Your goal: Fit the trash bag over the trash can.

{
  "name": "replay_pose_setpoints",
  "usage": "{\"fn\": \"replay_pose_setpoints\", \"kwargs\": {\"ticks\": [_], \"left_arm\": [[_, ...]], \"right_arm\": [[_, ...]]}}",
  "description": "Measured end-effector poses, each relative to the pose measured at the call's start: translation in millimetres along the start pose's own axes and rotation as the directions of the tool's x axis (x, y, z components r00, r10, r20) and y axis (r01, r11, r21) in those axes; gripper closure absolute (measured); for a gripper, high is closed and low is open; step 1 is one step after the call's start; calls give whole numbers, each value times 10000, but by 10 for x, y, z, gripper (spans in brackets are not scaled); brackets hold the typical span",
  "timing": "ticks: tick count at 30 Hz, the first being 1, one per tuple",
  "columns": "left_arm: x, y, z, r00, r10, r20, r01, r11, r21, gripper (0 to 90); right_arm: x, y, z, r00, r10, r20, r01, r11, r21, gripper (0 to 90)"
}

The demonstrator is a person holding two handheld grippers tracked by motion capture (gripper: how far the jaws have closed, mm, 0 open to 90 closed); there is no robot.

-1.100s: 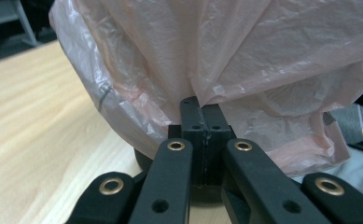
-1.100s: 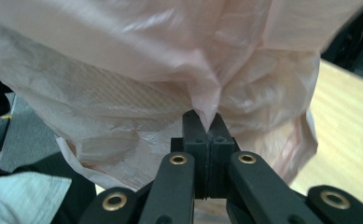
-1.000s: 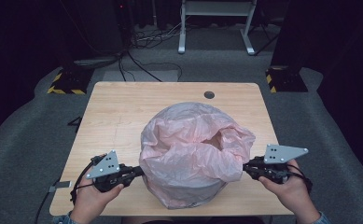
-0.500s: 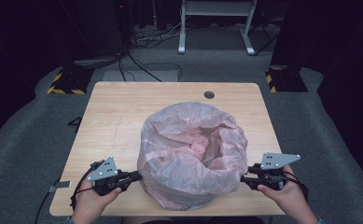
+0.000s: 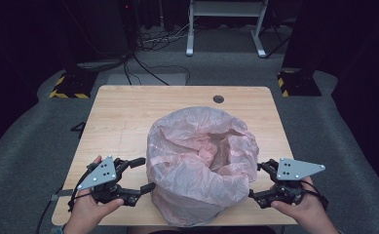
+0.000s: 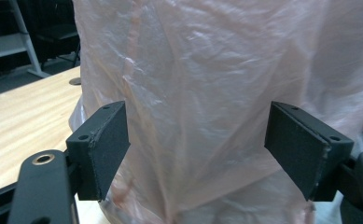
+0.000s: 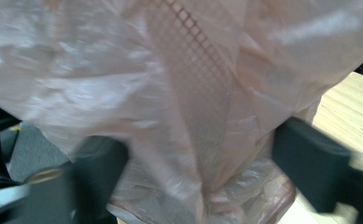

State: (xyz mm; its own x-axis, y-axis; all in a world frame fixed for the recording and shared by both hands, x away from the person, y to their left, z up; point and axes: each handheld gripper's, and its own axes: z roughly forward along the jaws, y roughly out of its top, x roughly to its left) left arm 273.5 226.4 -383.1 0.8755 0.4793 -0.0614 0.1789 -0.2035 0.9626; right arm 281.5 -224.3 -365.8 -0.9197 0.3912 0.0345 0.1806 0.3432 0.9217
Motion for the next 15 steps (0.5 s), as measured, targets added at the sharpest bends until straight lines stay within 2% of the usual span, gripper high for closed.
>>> {"fn": "replay_pose_setpoints", "kwargs": {"ticks": [2, 3, 4, 6, 7, 8, 9, 10, 14, 15], "left_arm": [[20, -2, 43, 9996, -82, 270, 82, 10000, -15, 251], [24, -1, 54, 9987, 71, 500, -72, 10000, 9, 299], [23, 2, 55, 9966, 118, 811, -116, 9999, -33, 380], [14, 8, 49, 9939, 362, 1042, -357, 9993, -72, 584], [11, 6, 43, 9943, 451, 971, -450, 9990, -33, 650], [8, -2, 34, 9946, 457, 934, -461, 9989, 18, 780], [9, -12, 29, 9948, 327, 960, -335, 9994, 72, 860], [13, -27, 30, 9957, 287, 885, -295, 9995, 75, 898], [27, -106, 52, 9984, 159, 543, -188, 9984, 537, 900], [36, -126, 63, 9987, 244, 449, -277, 9968, 752, 900]], "right_arm": [[-9, 14, 0, 9998, -181, -129, 183, 9997, 137, 535], [-27, 16, -8, 9996, -265, -80, 266, 9994, 215, 652], [-48, 14, -23, 9991, -256, -326, 264, 9994, 227, 794], [-72, 9, -45, 9989, -66, -463, 75, 9998, 188, 883], [-80, 5, -55, 9992, -81, -399, 90, 9997, 221, 897], [-91, -3, -60, 9993, -22, -383, 29, 9998, 204, 900], [-100, -15, -61, 9994, 47, -353, -39, 9997, 228, 900], [-108, -31, -59, 9995, 89, -307, -80, 9996, 282, 900], [-133, -124, -23, 9993, 300, -225, -287, 9979, 577, 900], [-139, -148, -12, 9993, 330, -195, -316, 9973, 655, 900]]}}
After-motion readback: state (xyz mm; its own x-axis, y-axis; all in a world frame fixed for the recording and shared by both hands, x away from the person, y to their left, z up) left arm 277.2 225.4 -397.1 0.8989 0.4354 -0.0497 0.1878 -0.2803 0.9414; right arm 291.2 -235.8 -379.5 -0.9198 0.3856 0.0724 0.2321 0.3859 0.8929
